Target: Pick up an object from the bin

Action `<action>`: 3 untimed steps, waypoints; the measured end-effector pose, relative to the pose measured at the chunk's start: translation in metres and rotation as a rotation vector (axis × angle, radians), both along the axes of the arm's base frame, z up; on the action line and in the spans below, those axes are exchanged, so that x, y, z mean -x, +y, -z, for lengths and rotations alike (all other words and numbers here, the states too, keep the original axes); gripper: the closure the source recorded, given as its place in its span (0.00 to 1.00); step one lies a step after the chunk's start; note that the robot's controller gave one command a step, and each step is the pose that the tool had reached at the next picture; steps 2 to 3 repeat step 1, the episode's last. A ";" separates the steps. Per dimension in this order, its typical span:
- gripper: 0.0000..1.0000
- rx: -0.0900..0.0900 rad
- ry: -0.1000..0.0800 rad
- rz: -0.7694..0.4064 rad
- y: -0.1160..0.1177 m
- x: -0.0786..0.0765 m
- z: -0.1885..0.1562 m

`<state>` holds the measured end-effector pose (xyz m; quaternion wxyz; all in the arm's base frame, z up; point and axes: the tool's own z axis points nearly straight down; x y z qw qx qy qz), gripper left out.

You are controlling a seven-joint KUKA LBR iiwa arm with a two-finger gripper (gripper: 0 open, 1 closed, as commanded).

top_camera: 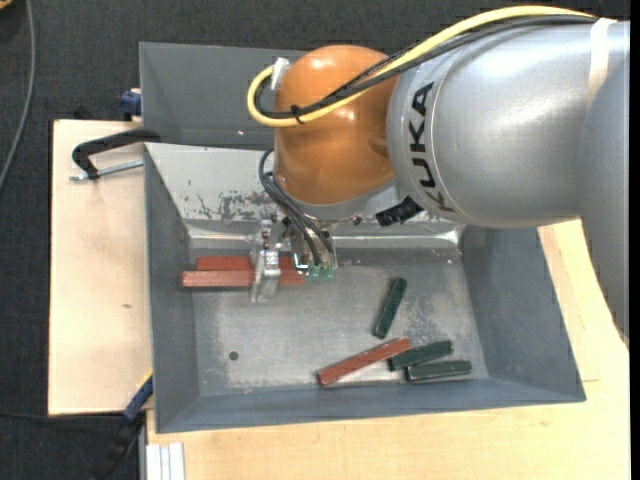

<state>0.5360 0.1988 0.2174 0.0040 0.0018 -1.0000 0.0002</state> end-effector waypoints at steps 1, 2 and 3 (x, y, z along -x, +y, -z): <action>1.00 -0.002 -0.008 0.003 -0.001 -0.002 -0.005; 1.00 -0.002 -0.008 0.003 -0.001 -0.002 -0.005; 1.00 -0.002 -0.008 0.003 -0.001 -0.002 -0.005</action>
Offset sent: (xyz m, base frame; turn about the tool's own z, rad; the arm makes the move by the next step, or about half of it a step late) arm 0.0000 0.0000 0.0000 0.0000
